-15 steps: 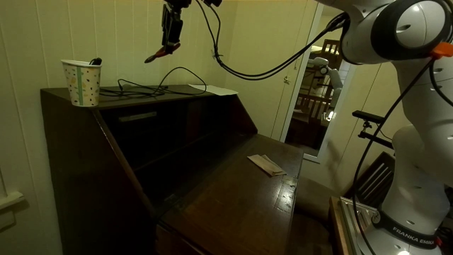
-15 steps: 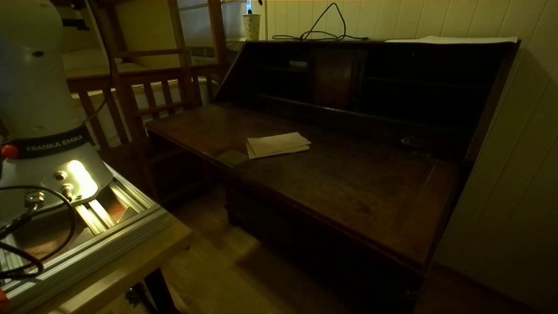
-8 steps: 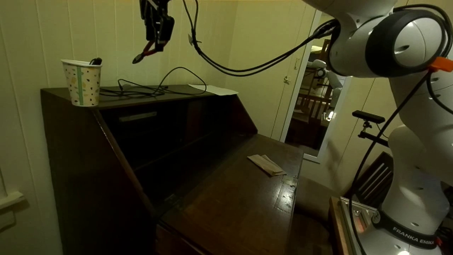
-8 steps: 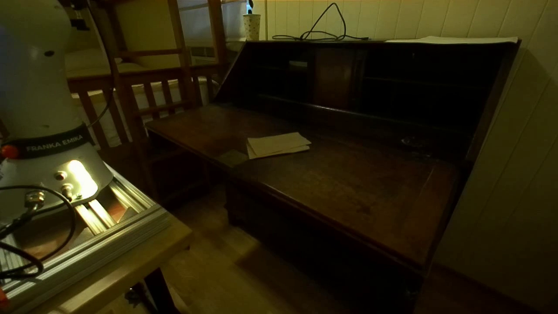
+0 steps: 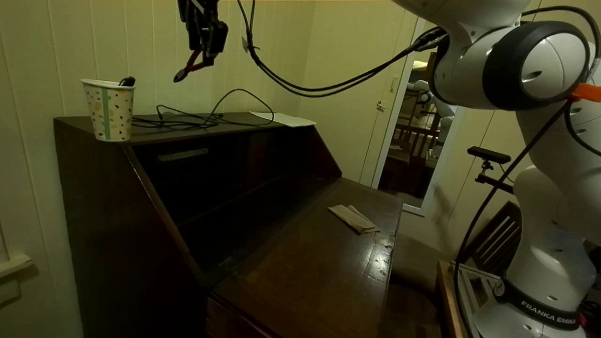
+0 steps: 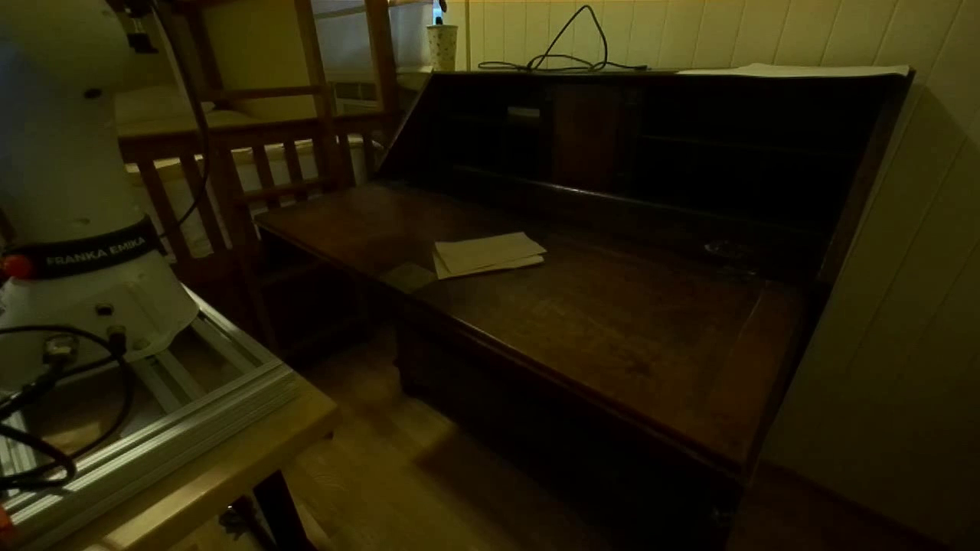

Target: Put the pliers inside the white cup.

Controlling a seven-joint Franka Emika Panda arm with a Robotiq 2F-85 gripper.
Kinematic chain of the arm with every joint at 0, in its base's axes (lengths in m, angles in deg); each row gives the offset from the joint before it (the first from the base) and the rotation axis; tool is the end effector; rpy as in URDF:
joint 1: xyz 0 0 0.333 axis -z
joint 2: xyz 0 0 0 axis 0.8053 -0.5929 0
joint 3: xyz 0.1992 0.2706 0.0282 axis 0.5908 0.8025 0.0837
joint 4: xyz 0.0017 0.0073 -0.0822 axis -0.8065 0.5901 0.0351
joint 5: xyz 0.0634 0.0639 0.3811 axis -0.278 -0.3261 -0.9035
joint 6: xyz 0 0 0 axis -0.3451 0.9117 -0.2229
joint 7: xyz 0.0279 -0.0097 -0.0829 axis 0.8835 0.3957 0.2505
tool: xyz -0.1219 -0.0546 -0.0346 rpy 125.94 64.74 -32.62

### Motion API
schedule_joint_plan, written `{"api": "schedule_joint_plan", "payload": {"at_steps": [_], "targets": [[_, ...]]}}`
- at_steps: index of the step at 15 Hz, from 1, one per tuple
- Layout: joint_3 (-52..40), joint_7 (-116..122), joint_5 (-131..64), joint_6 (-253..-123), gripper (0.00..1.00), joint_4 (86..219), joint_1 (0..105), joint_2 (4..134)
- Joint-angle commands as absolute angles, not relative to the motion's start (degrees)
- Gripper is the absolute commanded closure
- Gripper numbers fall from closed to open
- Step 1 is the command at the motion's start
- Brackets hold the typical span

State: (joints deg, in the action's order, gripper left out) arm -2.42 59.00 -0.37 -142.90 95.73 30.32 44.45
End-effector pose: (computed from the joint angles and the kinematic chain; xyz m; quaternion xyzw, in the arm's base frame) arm 0.7187 0.2192 0.6151 0.7743 0.5427 0.0315 0.3240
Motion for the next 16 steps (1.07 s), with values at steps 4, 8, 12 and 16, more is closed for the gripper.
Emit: {"api": "schedule_joint_plan", "payload": {"at_steps": [4,8,12,16], "targets": [[-5.7,59.3,6.9,-152.2,0.71,92.9,27.6,40.7],[-5.7,62.1,7.8,-161.9,0.71,89.5,28.2,37.1],[-4.9,67.3,5.4,-169.0,0.71,88.1,29.1,34.9],[-3.1,73.0,1.2,-171.6,0.71,87.3,30.3,33.2]]}}
